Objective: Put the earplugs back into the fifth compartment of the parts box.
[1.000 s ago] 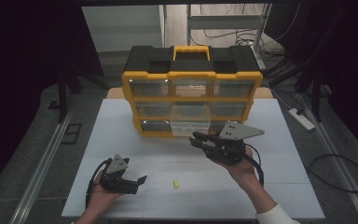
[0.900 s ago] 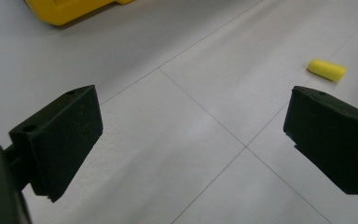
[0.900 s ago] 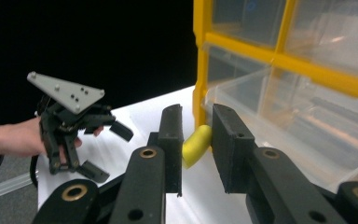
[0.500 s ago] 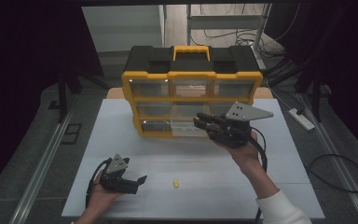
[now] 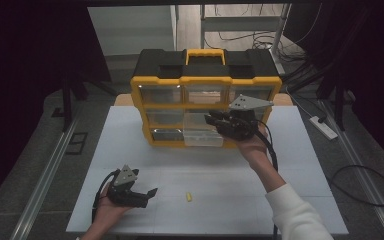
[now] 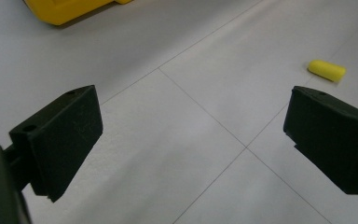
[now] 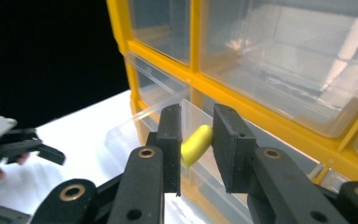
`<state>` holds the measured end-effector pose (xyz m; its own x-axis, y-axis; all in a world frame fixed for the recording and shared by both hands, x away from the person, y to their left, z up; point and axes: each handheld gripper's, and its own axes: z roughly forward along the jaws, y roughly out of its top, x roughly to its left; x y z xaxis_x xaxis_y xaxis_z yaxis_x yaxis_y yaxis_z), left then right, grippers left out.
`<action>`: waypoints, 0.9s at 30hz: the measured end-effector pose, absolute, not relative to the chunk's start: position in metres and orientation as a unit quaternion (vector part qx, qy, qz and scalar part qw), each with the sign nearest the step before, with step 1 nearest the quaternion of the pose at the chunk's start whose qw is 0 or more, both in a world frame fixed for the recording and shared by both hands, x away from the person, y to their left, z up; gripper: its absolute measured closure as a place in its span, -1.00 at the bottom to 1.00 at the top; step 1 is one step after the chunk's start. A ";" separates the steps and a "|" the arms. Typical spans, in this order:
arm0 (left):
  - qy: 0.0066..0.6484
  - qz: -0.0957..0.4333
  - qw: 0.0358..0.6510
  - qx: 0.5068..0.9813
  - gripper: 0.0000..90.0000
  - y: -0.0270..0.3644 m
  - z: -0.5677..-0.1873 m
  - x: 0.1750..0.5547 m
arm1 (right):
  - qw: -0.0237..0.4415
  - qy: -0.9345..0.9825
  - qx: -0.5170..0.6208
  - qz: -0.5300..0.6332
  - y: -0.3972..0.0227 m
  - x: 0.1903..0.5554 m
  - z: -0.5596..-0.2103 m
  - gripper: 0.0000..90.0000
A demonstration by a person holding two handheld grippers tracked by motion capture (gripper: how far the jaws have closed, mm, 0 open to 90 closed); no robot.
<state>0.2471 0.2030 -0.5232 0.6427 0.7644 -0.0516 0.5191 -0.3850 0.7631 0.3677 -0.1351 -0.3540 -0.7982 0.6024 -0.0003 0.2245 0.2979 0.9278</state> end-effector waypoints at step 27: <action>0.393 0.157 0.391 0.817 -0.90 0.203 -0.523 0.247 | 0.172 0.778 0.231 0.559 -0.160 0.311 -0.367 -0.38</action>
